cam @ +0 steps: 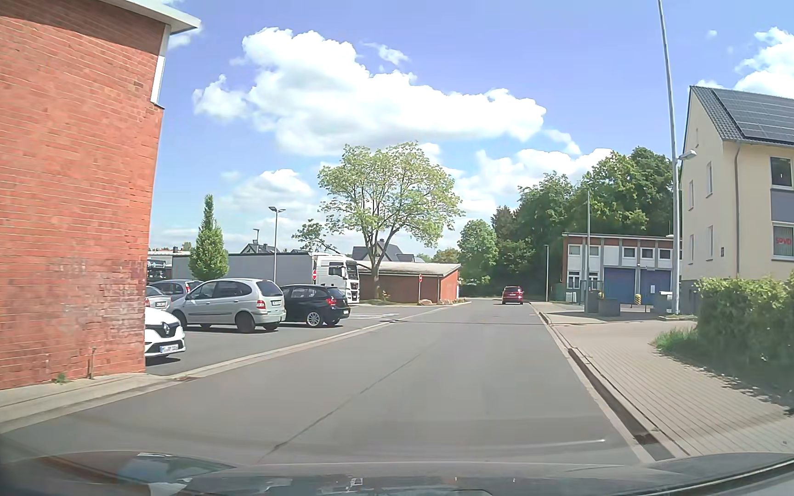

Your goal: Follow the waypoints while adhering to traffic rules and regulations

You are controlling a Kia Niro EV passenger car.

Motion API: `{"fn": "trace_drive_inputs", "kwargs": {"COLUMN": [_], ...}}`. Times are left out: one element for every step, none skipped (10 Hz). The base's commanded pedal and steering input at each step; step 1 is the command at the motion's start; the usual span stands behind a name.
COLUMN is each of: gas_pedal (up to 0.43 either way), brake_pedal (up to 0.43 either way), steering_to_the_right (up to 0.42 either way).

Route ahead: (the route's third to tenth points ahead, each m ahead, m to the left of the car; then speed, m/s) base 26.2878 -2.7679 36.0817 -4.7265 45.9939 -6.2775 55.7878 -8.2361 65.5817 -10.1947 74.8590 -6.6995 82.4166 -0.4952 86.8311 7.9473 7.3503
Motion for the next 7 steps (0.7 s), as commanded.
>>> {"fn": "trace_drive_inputs", "kwargs": {"gas_pedal": [0.287,0.268,0.260,0.248,0.240,0.228,0.220], "brake_pedal": [0.000,0.000,0.000,0.000,0.000,0.000,0.000], "steering_to_the_right": [0.043,0.050,0.054,0.055,0.056,0.057,0.057]}}
